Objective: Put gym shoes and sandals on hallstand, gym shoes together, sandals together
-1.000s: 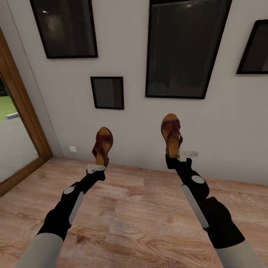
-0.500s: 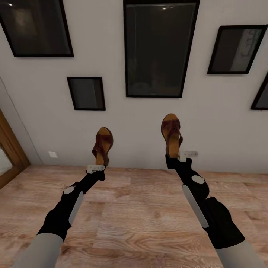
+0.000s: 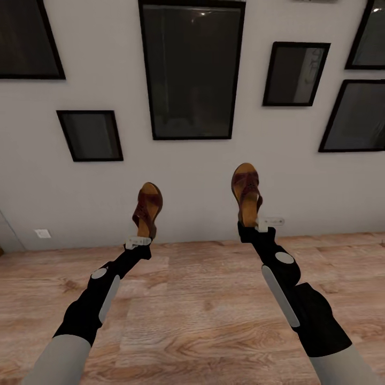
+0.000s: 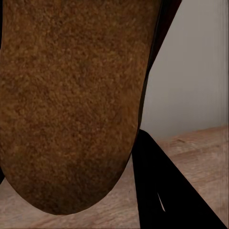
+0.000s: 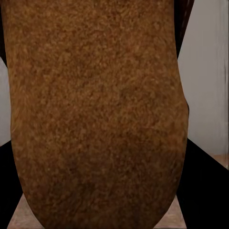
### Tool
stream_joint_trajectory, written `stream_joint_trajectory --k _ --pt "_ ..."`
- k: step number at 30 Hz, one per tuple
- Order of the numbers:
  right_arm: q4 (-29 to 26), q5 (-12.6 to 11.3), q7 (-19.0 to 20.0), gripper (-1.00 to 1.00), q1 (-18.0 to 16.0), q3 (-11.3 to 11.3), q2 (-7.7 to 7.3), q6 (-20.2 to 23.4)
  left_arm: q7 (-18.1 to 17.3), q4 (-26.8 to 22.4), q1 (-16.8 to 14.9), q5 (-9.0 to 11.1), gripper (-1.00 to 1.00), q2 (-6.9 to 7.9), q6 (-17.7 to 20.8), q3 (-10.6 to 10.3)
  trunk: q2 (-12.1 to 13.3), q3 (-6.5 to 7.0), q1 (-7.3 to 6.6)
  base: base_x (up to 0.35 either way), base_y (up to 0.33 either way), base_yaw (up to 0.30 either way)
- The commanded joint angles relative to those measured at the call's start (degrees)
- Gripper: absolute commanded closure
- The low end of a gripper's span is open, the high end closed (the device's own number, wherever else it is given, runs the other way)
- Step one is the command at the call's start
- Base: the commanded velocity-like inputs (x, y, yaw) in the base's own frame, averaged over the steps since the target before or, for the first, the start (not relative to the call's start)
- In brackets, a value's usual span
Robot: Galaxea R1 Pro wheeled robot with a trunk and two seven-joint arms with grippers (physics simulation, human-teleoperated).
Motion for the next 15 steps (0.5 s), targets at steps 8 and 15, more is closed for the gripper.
stream_joint_trajectory --k 8,15 --pt "-0.1 -0.5 -0.6 1.0 -0.1 0.2 -0.08 0.1 -0.4 -0.1 0.0 0.4 1.0 -0.01 0.5 0.1 0.0 -0.05 -0.01 0.0 0.0 -0.291" --pt "-0.1 -0.5 -0.6 1.0 -0.1 0.2 -0.05 0.1 -0.4 -0.1 0.0 0.4 1.0 -0.01 0.5 0.1 0.0 -0.05 -0.01 0.0 0.0 -0.291"
